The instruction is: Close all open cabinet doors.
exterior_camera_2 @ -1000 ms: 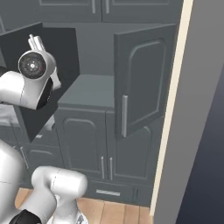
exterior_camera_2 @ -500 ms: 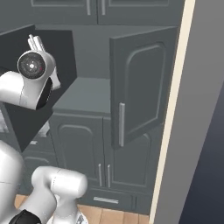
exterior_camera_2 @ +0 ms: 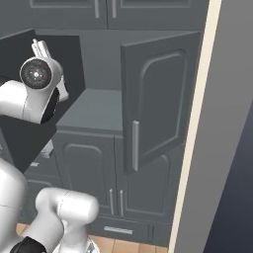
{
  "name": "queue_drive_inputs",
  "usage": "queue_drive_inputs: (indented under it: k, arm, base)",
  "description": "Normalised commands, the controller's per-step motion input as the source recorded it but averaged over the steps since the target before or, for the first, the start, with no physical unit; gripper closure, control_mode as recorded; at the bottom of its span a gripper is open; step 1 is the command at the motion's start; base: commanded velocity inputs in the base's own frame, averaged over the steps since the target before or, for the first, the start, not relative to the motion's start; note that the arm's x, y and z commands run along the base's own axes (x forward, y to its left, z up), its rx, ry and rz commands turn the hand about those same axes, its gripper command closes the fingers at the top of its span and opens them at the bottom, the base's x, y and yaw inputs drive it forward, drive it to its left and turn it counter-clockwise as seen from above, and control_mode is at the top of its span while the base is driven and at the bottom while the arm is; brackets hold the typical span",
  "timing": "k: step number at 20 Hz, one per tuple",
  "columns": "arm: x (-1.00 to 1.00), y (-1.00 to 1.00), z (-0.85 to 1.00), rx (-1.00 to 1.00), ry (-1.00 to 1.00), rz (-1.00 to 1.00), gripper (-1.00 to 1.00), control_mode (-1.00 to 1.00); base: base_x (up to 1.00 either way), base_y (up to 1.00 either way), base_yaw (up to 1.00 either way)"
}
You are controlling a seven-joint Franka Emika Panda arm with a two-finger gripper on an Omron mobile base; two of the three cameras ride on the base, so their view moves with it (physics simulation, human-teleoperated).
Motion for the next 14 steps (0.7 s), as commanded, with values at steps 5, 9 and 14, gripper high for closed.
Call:
queue_drive_inputs:
  k: [5,9,14]
  arm:
    - [0.00,0.00,0.00,0.00,0.00,0.00,-1.00,1.00]
    - [0.00,0.00,0.00,0.00,0.00,0.00,-1.00,1.00]
    - [0.00,0.00,0.00,0.00,0.00,0.00,-1.00,1.00]
  base:
    - [0.38,-0.14,0.00]
    - [0.34,-0.13,0.00]
    - [0.31,-0.15,0.01]
